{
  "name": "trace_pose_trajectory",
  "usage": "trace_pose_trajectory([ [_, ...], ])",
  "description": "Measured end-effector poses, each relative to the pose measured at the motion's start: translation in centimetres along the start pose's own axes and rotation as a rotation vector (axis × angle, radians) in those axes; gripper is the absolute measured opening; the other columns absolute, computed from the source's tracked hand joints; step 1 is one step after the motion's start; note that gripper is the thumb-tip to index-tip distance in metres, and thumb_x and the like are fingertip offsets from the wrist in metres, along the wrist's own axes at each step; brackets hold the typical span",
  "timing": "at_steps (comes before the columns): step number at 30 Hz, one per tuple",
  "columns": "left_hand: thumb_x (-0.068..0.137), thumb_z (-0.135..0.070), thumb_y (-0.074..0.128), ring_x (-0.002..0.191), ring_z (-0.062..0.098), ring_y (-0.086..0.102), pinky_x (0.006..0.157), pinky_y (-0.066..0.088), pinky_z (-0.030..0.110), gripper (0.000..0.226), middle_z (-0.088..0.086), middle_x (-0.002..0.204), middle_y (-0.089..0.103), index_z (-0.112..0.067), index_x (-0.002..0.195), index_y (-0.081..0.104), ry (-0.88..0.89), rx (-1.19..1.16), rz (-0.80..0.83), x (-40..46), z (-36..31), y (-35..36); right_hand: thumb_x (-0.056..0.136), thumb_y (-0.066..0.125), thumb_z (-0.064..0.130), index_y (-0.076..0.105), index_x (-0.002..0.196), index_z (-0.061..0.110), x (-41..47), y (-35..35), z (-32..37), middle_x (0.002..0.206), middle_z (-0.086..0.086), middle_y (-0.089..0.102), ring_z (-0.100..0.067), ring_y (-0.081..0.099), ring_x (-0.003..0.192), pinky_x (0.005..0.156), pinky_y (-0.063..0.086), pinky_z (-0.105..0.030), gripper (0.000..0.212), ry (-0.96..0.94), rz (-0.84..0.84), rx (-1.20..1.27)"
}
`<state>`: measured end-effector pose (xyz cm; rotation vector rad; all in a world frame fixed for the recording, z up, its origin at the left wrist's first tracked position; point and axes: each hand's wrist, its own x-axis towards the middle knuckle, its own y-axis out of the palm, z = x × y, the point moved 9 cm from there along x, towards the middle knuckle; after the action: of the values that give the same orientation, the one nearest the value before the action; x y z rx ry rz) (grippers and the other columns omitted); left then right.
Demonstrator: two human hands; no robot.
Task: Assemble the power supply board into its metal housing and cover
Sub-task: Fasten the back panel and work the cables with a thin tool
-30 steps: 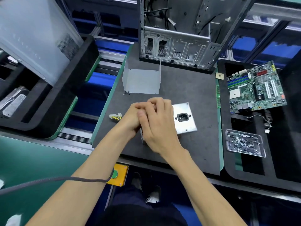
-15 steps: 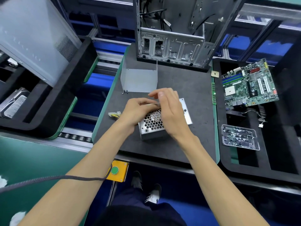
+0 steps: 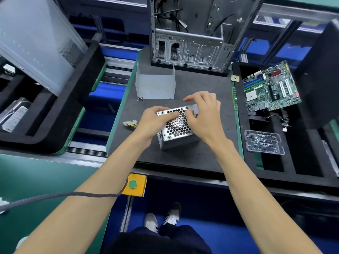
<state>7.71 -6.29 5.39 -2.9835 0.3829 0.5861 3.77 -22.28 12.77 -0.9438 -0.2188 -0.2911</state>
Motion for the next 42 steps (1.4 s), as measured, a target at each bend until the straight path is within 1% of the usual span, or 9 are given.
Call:
trace_pose_trajectory([
  [4,0.079,-0.031,0.086,0.076,0.006,0.075,0.06,0.054,0.018,0.038,-0.007,0.084,0.079,-0.013,0.108,0.069,0.042,0.01,-0.03,0.0,-0.2,-0.2,0.098,0.058,0.022,0.068,0.118,0.025,-0.9,-0.4,-1.2,0.119,0.007,0.061,-0.015,0.052,0.118,0.107,0.029,-0.038,0.023,0.068,-0.067,-0.086],
  [7,0.083,-0.032,0.082,0.081,0.012,0.076,0.075,0.06,0.032,0.033,-0.002,0.088,0.079,-0.012,0.105,0.069,0.071,0.018,0.006,-0.2,0.1,0.3,0.103,0.055,0.026,0.067,0.118,0.024,-2.0,-0.4,-1.3,0.121,0.009,0.061,-0.013,0.05,0.119,0.098,0.036,-0.037,0.019,0.079,-0.09,-0.063],
  [10,0.089,-0.033,0.074,0.087,0.018,0.075,0.086,0.06,0.042,0.021,0.0,0.09,0.079,-0.014,0.097,0.07,0.135,0.029,0.067,-0.6,0.3,0.7,0.105,0.054,0.025,0.067,0.117,0.022,-2.5,-0.3,-1.1,0.122,0.008,0.061,-0.012,0.05,0.119,0.092,0.033,-0.03,0.019,0.07,-0.112,-0.084],
  [13,0.092,-0.032,0.071,0.083,0.015,0.075,0.08,0.059,0.038,0.015,-0.002,0.086,0.079,-0.018,0.09,0.069,0.197,0.037,0.098,-0.6,0.1,0.7,0.104,0.054,0.025,0.067,0.115,0.022,-2.2,-0.3,-1.0,0.12,0.008,0.061,-0.013,0.05,0.116,0.089,0.034,-0.03,0.017,0.065,-0.124,-0.101],
  [19,0.093,-0.03,0.071,0.069,0.005,0.073,0.058,0.053,0.017,0.016,-0.006,0.078,0.078,-0.017,0.084,0.071,0.254,0.035,0.136,0.2,-0.1,0.7,0.103,0.054,0.027,0.065,0.108,0.024,-1.4,0.2,-1.4,0.114,0.009,0.058,-0.014,0.049,0.112,0.086,0.045,-0.038,0.013,0.08,-0.149,-0.128],
  [26,0.093,-0.031,0.07,0.068,0.007,0.071,0.06,0.052,0.022,0.024,-0.002,0.081,0.079,-0.008,0.092,0.074,0.253,0.065,0.145,1.0,-0.4,0.6,0.102,0.054,0.029,0.063,0.105,0.028,-0.6,0.5,-2.1,0.111,0.013,0.055,-0.005,0.043,0.11,0.073,0.038,-0.031,0.01,0.088,-0.139,-0.119],
  [34,0.093,-0.033,0.071,0.069,0.004,0.07,0.056,0.051,0.016,0.03,0.002,0.084,0.078,-0.004,0.098,0.071,0.239,0.09,0.096,0.6,-0.3,-0.2,0.102,0.054,0.027,0.066,0.104,0.023,-0.7,0.4,-1.8,0.109,0.012,0.054,-0.011,0.046,0.109,0.079,0.045,-0.037,0.013,0.105,-0.154,-0.124],
  [37,0.093,-0.023,0.071,0.079,0.006,0.074,0.063,0.054,0.017,0.024,-0.002,0.091,0.078,-0.007,0.112,0.068,0.204,-0.028,0.084,0.2,0.3,-1.1,0.101,0.054,0.025,0.066,0.103,0.022,-0.9,0.3,-1.4,0.11,0.009,0.057,-0.015,0.048,0.108,0.083,0.045,-0.039,0.013,0.101,-0.178,-0.125],
  [42,0.095,-0.011,0.067,0.093,0.023,0.075,0.088,0.06,0.04,0.015,0.008,0.098,0.078,-0.006,0.107,0.073,0.169,-0.092,0.061,-0.1,-0.4,-0.4,0.101,0.054,0.02,0.064,0.105,0.017,-2.1,-0.5,-1.1,0.107,0.004,0.054,-0.019,0.046,0.106,0.081,0.042,-0.037,0.012,0.139,-0.232,-0.116],
])
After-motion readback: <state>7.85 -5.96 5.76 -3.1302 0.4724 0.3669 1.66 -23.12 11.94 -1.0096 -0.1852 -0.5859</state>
